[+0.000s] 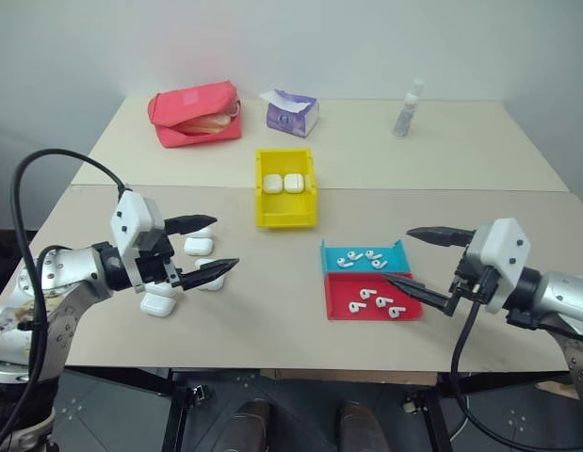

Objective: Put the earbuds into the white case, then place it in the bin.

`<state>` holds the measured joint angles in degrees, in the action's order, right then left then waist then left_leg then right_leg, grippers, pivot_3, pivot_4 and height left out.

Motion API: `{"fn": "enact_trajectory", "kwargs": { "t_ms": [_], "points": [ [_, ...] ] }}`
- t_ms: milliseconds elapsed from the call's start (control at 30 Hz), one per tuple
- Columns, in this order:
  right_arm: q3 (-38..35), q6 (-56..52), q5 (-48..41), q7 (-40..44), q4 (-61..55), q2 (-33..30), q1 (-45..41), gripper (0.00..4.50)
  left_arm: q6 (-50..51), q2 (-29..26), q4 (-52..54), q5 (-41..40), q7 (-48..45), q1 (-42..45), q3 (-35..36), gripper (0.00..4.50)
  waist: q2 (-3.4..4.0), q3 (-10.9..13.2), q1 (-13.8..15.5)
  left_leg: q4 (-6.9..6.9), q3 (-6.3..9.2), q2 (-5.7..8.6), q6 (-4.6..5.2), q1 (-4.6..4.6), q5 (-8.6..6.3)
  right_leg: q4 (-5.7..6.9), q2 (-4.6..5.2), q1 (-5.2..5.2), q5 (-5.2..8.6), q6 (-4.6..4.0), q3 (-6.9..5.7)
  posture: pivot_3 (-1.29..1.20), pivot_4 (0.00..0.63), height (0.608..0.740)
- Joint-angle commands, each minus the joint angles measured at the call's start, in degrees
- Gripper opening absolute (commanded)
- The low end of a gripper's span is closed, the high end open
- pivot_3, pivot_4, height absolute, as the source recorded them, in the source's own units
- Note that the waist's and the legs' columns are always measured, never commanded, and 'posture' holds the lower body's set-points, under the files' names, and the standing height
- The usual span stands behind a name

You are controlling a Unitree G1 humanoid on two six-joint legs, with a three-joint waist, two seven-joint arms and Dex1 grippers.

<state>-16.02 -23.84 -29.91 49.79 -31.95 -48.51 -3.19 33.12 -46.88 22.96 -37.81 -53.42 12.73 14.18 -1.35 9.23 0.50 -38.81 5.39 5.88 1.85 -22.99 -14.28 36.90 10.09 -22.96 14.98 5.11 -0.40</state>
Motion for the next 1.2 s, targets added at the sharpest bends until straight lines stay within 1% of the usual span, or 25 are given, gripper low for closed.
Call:
{"fn": "enact_trajectory", "kwargs": {
  "t_ms": [33, 100, 200, 367, 433, 467, 533, 633, 700, 733, 800, 867, 900, 967, 1067, 1133, 1200],
  "points": [
    [-0.9, 1.0, -0.4, 0.0, -1.5, -0.2, -0.3, 4.5, 1.7, -1.0, 1.2, -2.7, 0.4, 0.7, 2.5, 4.46, 0.0, 0.0, 0.0, 0.0, 0.0, 0.0, -0.01, 0.0, 0.0, 0.0, 0.0, 0.0, 0.0, 0.0, 0.0, 0.0, 0.15, 0.74],
    [-0.6, 1.0, -0.3, 0.0, -1.4, -0.1, -0.6, 4.5, 4.2, -1.9, 1.3, -4.0, 0.9, 1.0, 3.0, 4.46, 0.0, 0.0, 0.0, 0.0, 0.0, 0.0, -0.01, 0.0, 0.0, 0.01, 0.0, -0.01, 0.0, 0.0, 0.0, 0.0, 0.15, 0.74],
    [-0.1, 1.0, -0.3, -0.1, -1.2, 0.1, -1.2, 4.5, 3.8, -3.8, 2.1, -3.6, -0.3, -0.3, 3.9, 4.46, 0.0, 0.0, -0.1, 0.0, 0.0, 0.0, 0.0, 0.0, 0.0, 0.02, 0.0, -0.02, 0.0, 0.0, 0.0, 0.0, 0.15, 0.74],
    [0.0, 0.4, -1.3, -0.1, -1.2, 0.1, -1.9, 4.5, 4.8, -6.6, 6.6, -2.7, 1.7, -4.0, 8.1, 4.46, 0.0, 0.0, -0.4, 0.02, 0.0, -0.01, -0.03, -0.05, 0.01, 0.0, 0.0, -0.06, 0.0, 0.0, 0.0, 0.0, 0.15, 0.74],
    [0.0, 0.0, -1.7, -0.2, -1.3, 0.1, -2.2, 4.5, 4.2, -6.8, 7.6, -2.9, 2.0, -5.2, 9.6, 4.46, 0.0, 0.0, -0.3, 0.02, 0.0, -0.01, -0.08, -0.05, 0.05, -0.01, 0.0, -0.06, 0.0, 0.0, 0.0, 0.0, 0.15, 0.74],
    [0.1, -0.4, -2.2, -0.3, -1.4, 0.1, -2.3, 4.5, 6.9, -8.3, 8.0, -3.8, 2.6, -5.4, 10.4, 4.46, 0.0, 0.0, -0.3, 0.02, 0.0, -0.01, -0.07, -0.06, 0.04, 0.0, 0.0, -0.07, 0.0, 0.0, 0.0, 0.0, 0.15, 0.74],
    [0.3, -1.3, -2.5, -0.5, -1.6, -0.1, -2.6, 4.5, 11.3, -12.8, 9.7, -2.1, 4.2, -5.9, 10.7, 4.46, -0.05, 0.0, -0.3, 0.01, 0.01, -0.02, -0.01, -0.06, 0.01, 0.03, 0.0, -0.07, 0.0, 0.0, -0.01, 0.0, 0.15, 0.74],
    [1.0, -1.9, -2.2, -0.9, -1.6, -0.1, -3.5, 4.5, 16.7, -17.7, 11.9, -0.3, 7.6, -6.8, 11.5, 4.46, 0.0, 0.1, -0.4, 0.02, 0.02, -0.01, 0.14, -0.02, -0.08, 0.06, -0.03, -0.1, 0.0, 0.0, 0.01, 0.0, 0.15, 0.74],
    [1.3, -3.0, -2.8, -1.4, -1.8, 0.1, -4.4, 4.5, 23.7, -19.8, 12.1, -2.2, 10.0, -6.1, 12.8, 4.46, 0.01, 0.1, -0.5, 0.02, 0.01, -0.02, 0.25, -0.04, -0.15, 0.06, -0.04, -0.1, 0.0, 0.0, 0.0, 0.0, 0.15, 0.74],
    [1.3, -3.8, -3.5, -1.6, -2.1, 0.1, -4.6, 4.5, 28.3, -21.8, 11.6, -4.0, 10.2, -5.3, 12.7, 4.46, 0.01, 0.1, -0.5, 0.03, 0.01, -0.02, 0.26, -0.03, -0.15, 0.07, -0.04, -0.1, 0.0, 0.0, 0.02, 0.0, 0.15, 0.74],
    [1.5, -4.6, -4.4, -2.2, -2.9, 0.5, -4.7, 4.5, 38.5, -26.2, 10.8, -6.9, 11.1, -3.0, 11.4, 4.46, -0.01, 0.1, -0.6, 0.04, 0.01, -0.06, 0.25, -0.05, -0.15, 0.09, -0.12, -0.14, 0.0, 0.0, 0.01, 0.0, 0.15, 0.74],
    [1.9, -4.7, -4.9, -2.4, -3.5, 0.9, -4.7, 4.5, 46.0, -29.1, 9.2, -9.4, 11.3, 0.0, 9.3, 4.46, -0.02, 0.1, -0.8, 0.03, 0.01, -0.09, 0.25, -0.07, -0.15, 0.13, -0.2, -0.17, 0.01, 0.0, 0.01, 0.0, 0.15, 0.74],
    [2.1, -4.7, -5.0, -2.7, -3.6, 1.3, -4.7, 4.5, 51.8, -29.3, 7.5, -10.5, 12.1, 3.8, 7.2, 4.46, -0.02, 0.1, -0.8, 0.04, 0.01, -0.12, 0.25, -0.03, -0.15, 0.15, -0.24, -0.17, 0.01, 0.0, 0.02, 0.0, 0.15, 0.74],
    [2.6, -4.8, -5.0, -3.2, -3.8, 1.9, -4.8, 4.5, 58.3, -29.2, 4.3, -12.3, 14.3, 9.1, 3.9, 4.46, -0.02, 0.1, -0.8, 0.03, 0.01, -0.14, 0.24, 0.05, -0.15, 0.12, -0.27, -0.15, 0.01, 0.01, 0.01, 0.0, 0.15, 0.74],
    [3.6, -4.4, -4.7, -3.9, -3.8, 2.9, -5.4, 4.5, 59.4, -31.0, 1.6, -14.6, 16.0, 12.1, -2.5, 4.46, -0.02, 0.1, -1.1, 0.02, 0.0, -0.29, 0.16, 0.09, -0.16, 0.21, -0.41, -0.08, 0.0, 0.0, 0.05, 0.0, 0.15, 0.74],
    [4.1, -4.2, -4.5, -4.1, -3.8, 3.2, -5.8, 4.5, 59.4, -33.4, -1.1, -17.6, 17.7, 13.0, -7.4, 4.46, -0.02, 0.1, -1.3, 0.03, 0.0, -0.36, -0.14, 0.07, -0.05, 0.22, -0.47, -0.1, 0.0, -0.02, 0.1, 0.0, 0.15, 0.74],
    [4.7, -4.2, -4.7, -4.1, -3.8, 3.5, -6.6, 4.5, 59.4, -32.9, -1.4, -18.1, 20.5, 12.0, -8.6, 4.46, -0.02, 0.1, -1.5, 0.07, -0.09, -0.46, -0.32, 0.06, 0.0, 0.22, -0.58, -0.2, -0.01, -0.05, 0.23, 0.0, 0.15, 0.74]
  ]
}}
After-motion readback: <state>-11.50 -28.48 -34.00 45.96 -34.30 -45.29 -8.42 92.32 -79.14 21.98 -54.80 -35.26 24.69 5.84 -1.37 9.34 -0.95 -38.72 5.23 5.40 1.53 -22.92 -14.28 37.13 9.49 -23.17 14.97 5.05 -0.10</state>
